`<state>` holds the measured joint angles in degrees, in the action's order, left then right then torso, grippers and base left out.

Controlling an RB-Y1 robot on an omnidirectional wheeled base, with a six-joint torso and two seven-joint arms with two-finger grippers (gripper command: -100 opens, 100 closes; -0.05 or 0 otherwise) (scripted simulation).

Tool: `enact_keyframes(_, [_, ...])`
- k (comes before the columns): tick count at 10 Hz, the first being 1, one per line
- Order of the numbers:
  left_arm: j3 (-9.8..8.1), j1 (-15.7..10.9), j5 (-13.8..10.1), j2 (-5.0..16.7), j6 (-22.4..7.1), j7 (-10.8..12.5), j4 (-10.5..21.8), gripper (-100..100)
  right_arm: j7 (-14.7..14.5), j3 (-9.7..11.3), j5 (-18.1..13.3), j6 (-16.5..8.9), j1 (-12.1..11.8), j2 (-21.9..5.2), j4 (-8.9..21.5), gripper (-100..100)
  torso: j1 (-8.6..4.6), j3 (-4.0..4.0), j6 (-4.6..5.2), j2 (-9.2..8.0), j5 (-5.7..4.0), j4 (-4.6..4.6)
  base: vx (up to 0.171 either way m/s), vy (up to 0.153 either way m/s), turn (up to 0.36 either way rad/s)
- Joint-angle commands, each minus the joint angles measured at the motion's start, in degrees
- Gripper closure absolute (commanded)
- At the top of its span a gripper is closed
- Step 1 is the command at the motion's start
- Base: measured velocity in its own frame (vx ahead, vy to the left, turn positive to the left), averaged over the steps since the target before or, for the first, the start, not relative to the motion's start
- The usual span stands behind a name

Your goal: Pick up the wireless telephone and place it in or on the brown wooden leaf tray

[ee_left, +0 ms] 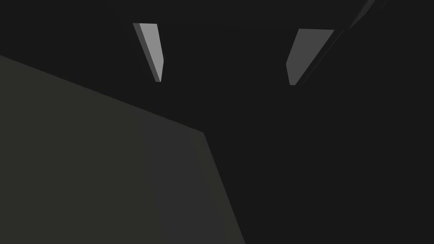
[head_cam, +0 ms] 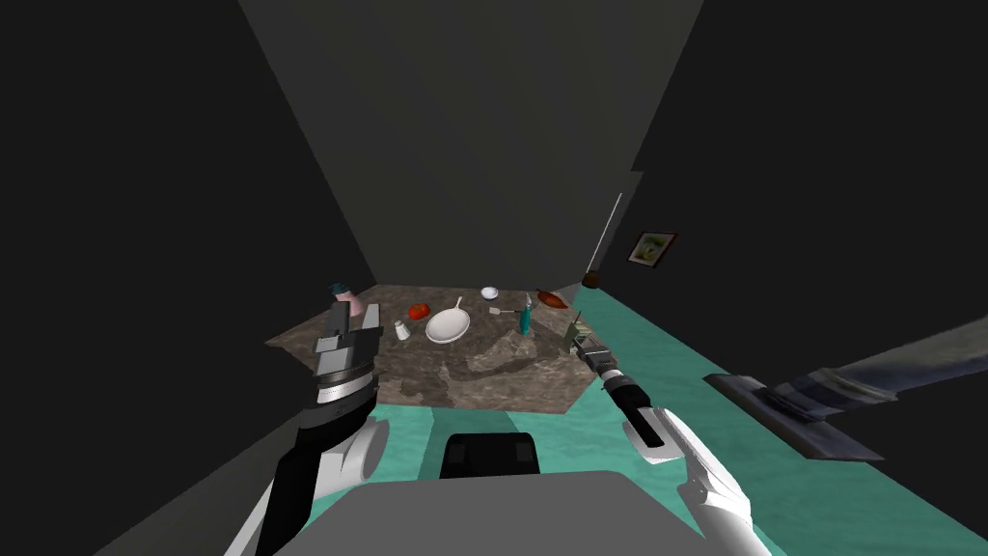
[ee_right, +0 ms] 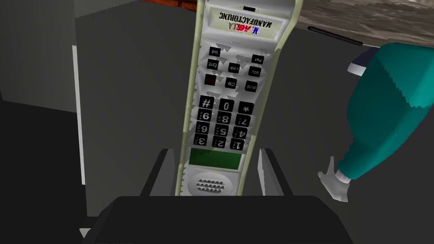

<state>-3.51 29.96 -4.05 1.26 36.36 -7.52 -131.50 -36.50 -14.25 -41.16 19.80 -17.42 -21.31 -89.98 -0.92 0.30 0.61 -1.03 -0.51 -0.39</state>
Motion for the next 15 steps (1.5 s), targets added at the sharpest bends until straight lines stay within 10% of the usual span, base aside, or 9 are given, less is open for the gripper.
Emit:
enact_keyframes(1, [0.0,0.0,0.0,0.0,0.0,0.0,0.0,0,1.81,-0.57,0.03,-1.73,0.19,-1.49,1.56,100,0.0,0.0,0.0,0.0,0.0,0.0,-0.192,-0.119,0.224])
enact_keyframes(15, [-0.03,0.03,0.0,0.02,0.0,0.0,0.0,0,21.45,-6.65,-2.74,-19.25,11.15,-15.27,19.85,100,-0.62,-0.36,-0.07,0.74,-0.04,-0.03,-0.141,-0.19,0.348])
